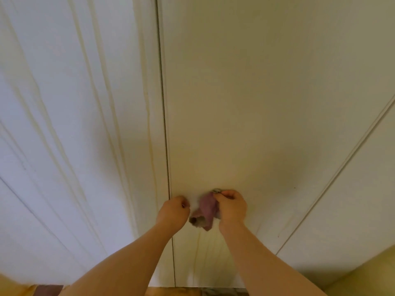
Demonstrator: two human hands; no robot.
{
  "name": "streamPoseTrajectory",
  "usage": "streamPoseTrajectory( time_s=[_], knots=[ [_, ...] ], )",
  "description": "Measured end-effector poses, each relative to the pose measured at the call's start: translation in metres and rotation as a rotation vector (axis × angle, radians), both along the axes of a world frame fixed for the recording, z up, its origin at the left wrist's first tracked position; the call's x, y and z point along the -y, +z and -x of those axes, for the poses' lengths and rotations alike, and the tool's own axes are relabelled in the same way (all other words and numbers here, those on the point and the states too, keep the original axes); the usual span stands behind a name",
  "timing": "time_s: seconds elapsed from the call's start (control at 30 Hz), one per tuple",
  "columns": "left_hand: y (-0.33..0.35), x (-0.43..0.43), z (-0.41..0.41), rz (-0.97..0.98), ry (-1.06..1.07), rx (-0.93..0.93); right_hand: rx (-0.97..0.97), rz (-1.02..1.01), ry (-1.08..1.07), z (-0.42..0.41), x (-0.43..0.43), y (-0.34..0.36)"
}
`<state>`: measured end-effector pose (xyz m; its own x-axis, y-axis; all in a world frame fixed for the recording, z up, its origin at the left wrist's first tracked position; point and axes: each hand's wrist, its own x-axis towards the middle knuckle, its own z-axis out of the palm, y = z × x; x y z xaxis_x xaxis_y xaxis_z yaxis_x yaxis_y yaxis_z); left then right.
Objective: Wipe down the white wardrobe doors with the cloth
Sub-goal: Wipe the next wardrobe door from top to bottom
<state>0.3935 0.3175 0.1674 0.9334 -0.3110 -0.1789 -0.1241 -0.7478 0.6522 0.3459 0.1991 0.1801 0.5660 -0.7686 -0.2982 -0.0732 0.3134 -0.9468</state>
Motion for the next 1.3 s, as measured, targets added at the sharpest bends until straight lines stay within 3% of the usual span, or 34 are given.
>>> streamPoseTrajectory(
  time_s=[0.13,0.3,0.4,0.57,0.77,0.97,1.3],
  knots=[
    [0.011,-0.006,0.0,0.046,-0.033,0.016,0.003,-0.016,-0.117,0.014,0.015,-0.003],
    [0.012,-0.014,-0.007,0.065,-0.022,0.034,0.068,-0.149,0.128,-0.01,-0.04,0.009],
    [0.017,-0.018,-0.009,0.052,-0.012,0.027,0.088,-0.119,0.116,-0.021,-0.045,0.015],
    [0.013,-0.005,-0.004,0.039,-0.049,0.043,0.135,-0.122,-0.066,-0.001,0.0,0.015],
    [0.028,0.044,0.013,0.132,-0.185,0.032,0.046,-0.084,-0.284,0.037,0.08,0.008],
    [0.026,0.073,0.025,0.095,-0.139,0.022,0.158,-0.283,-0.08,0.026,0.059,0.003],
    [0.02,0.165,0.066,0.029,-0.177,0.033,0.204,-0.324,-0.256,0.074,0.163,-0.002]
  ],
)
